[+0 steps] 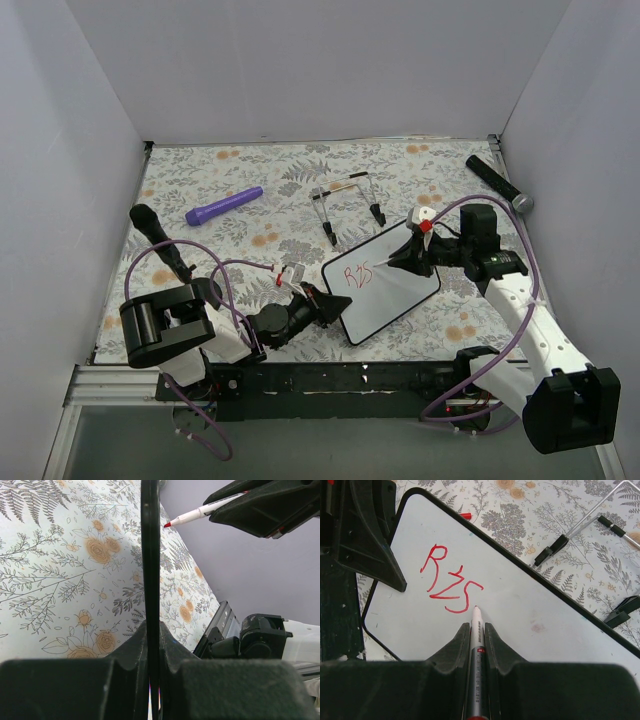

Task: Write a sentence on the whiteboard
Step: Write on the whiteboard with the whiteboard.

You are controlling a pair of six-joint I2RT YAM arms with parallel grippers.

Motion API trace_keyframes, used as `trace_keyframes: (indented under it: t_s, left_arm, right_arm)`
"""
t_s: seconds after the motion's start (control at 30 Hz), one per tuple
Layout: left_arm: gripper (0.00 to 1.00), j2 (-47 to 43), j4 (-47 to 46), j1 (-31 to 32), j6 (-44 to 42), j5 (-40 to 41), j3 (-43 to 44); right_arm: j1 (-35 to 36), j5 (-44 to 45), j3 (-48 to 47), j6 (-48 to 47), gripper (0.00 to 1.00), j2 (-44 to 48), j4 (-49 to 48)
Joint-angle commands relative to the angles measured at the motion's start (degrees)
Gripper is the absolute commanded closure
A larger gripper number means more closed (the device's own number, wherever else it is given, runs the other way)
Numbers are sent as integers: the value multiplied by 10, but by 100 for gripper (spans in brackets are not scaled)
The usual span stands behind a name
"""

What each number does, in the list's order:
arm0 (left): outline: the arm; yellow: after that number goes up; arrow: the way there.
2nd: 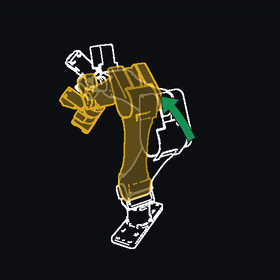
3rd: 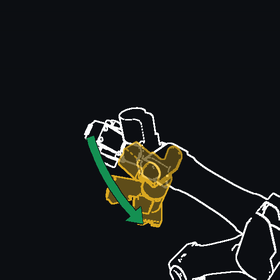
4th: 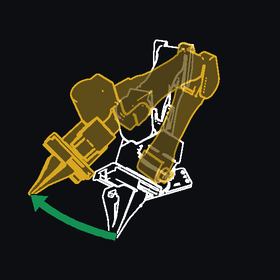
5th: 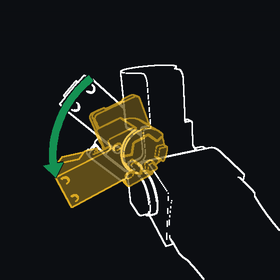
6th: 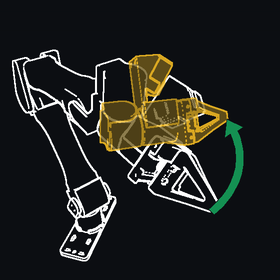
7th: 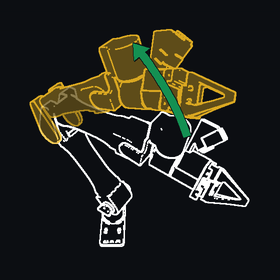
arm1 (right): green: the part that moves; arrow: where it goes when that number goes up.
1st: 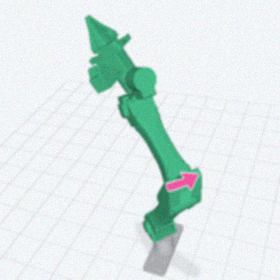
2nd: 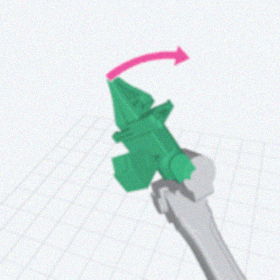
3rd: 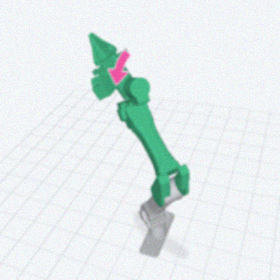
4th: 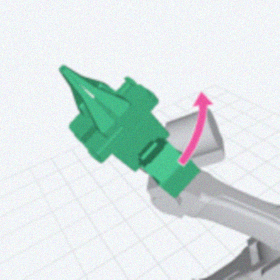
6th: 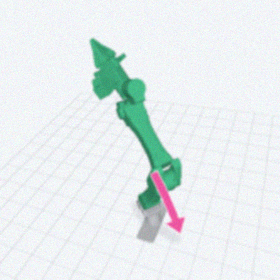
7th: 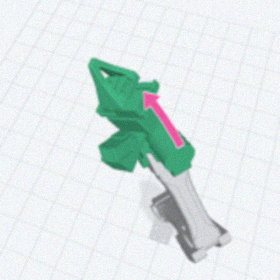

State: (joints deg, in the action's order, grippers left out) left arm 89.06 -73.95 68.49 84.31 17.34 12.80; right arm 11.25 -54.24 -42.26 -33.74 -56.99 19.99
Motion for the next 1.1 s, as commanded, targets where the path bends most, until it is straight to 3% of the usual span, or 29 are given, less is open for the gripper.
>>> trace_keyframes:
  t_s: [0.0,0.5,0.83,1.07]
  left_arm:
    - [100,-14,-59,5,-15,-9,-1]
    - [100,-6,-64,5,-17,-17,2]
    - [100,-10,-64,5,-16,-15,-1]
    - [100,-9,-59,5,-16,-15,1]
  right_arm:
    - [-3,-2,3,10,99,-2,-23]
    - [6,26,5,28,99,-23,-44]
    - [6,98,4,57,99,-14,-73]
    - [6,91,-2,62,99,-19,-84]
